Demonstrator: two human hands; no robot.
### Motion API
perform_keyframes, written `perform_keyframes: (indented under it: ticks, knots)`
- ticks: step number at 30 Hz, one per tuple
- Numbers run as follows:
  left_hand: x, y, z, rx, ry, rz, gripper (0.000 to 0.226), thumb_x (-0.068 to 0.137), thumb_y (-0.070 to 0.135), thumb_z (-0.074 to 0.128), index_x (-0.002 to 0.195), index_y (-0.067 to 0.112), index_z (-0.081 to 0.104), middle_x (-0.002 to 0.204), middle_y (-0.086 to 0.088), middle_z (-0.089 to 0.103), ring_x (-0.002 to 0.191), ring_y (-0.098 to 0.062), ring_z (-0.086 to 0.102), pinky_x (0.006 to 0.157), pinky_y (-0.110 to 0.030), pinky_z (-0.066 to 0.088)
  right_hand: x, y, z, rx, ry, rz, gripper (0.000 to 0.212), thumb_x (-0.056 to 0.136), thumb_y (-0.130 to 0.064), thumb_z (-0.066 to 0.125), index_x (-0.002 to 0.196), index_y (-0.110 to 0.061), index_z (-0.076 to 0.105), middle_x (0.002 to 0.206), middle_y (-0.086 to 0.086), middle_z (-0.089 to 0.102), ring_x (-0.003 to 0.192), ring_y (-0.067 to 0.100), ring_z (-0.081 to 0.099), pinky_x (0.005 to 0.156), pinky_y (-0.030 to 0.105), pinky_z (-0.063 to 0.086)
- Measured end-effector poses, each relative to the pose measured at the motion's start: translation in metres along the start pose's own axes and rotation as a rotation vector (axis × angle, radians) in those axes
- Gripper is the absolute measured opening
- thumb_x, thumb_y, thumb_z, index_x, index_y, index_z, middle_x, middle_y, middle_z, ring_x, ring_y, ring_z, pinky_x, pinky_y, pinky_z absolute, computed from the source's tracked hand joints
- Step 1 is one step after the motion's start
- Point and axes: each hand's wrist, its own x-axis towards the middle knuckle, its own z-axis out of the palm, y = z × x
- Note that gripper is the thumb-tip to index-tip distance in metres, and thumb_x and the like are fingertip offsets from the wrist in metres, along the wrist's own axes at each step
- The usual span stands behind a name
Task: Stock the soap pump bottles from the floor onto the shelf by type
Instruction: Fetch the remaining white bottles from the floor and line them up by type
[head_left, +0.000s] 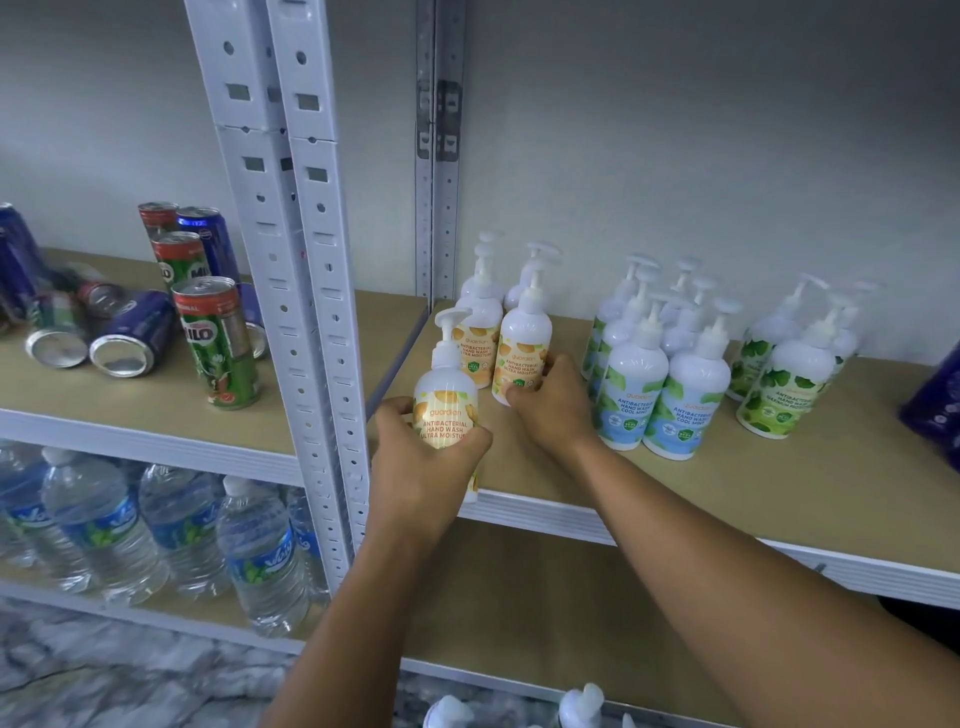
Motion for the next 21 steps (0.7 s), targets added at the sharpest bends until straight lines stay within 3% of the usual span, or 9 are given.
perform_keyframes:
  ticks: [15, 21]
  knots:
    - [0.002, -0.002, 0.0, 0.009, -0.007, -0.002, 0.062, 0.08, 0.028, 0.083, 0.12, 0.03, 0.036, 0.096, 0.007, 0.058, 0.08, -0.01, 0.065, 0.054, -0.019, 0.045, 0.015, 0.002, 0.002, -0.051, -0.02, 0.015, 0.049, 0.073, -0.033, 0.074, 0.112, -0.01, 0.054, 0.111, 0.007, 0.064, 0.102, 0.028, 0.064, 0.086, 0.05, 0.055]
    - [0.002, 0.001, 0.001, 0.022, 0.002, 0.009, 0.062, 0.078, 0.028, 0.083, 0.121, 0.028, 0.038, 0.095, 0.006, 0.06, 0.08, -0.01, 0.066, 0.059, -0.024, 0.049, 0.005, 0.002, -0.002, 0.0, -0.038, 0.05, 0.053, 0.069, -0.038, 0.077, 0.108, -0.011, 0.054, 0.109, 0.006, 0.063, 0.099, 0.024, 0.064, 0.085, 0.047, 0.056]
